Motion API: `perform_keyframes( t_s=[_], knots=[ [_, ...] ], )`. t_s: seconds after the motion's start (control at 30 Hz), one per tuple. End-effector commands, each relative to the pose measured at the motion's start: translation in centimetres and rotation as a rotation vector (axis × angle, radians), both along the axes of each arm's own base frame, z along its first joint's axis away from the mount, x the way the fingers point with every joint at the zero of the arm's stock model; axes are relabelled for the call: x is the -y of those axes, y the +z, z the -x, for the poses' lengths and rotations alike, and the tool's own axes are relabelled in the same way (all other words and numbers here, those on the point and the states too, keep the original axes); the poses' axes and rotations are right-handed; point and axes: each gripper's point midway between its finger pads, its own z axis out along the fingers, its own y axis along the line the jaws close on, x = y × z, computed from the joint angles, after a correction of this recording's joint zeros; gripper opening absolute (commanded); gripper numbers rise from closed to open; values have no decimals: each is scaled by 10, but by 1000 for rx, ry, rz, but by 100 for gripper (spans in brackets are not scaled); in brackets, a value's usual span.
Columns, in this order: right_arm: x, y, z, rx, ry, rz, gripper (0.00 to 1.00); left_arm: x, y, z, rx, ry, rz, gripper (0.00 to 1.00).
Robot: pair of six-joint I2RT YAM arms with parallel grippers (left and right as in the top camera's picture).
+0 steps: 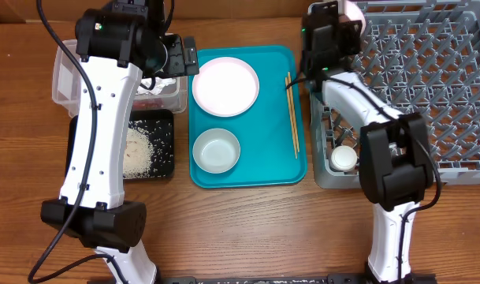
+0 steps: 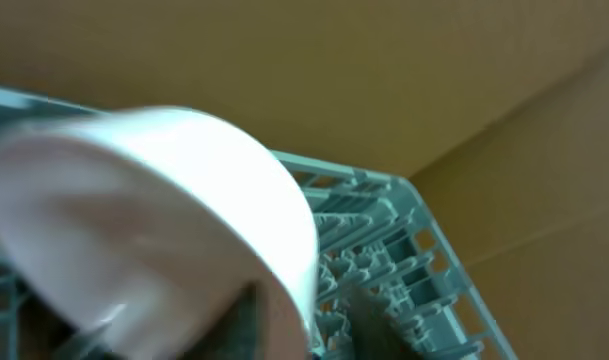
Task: Sort waste into correct bins and load items into the dishwasher
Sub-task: 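Move the right gripper back over the teal tray toward the white bowl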
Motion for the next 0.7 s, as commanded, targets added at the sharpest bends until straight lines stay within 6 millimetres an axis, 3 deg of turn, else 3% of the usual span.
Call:
perform_keyframes(
  t_s=[0.0,0.03,0.07,0.1,0.27,0.4,0.53,0.67],
  knots=[
    [-22,0,3,10,5,17,56,-3,7,-1,25,14,-7,100],
    [-28,0,4,10,15,17,68,-3,7,-1,25,14,-7,100],
    [-33,1,4,11,22,17,88,-3,7,-1,25,14,-7,100],
    [-38,1,4,13,31,16,100,-3,7,-1,25,14,-7,100],
    [-53,13,7,57,46,6,100,-3,7,-1,24,14,-7,100],
    [-59,36,8,124,55,-26,100,-3,7,-1,25,14,-7,100],
    [-58,69,14,235,43,-119,100,-3,7,-1,25,14,-7,100],
    [-74,77,19,196,159,-258,100,-3,7,-1,25,14,-7,100]
  ],
)
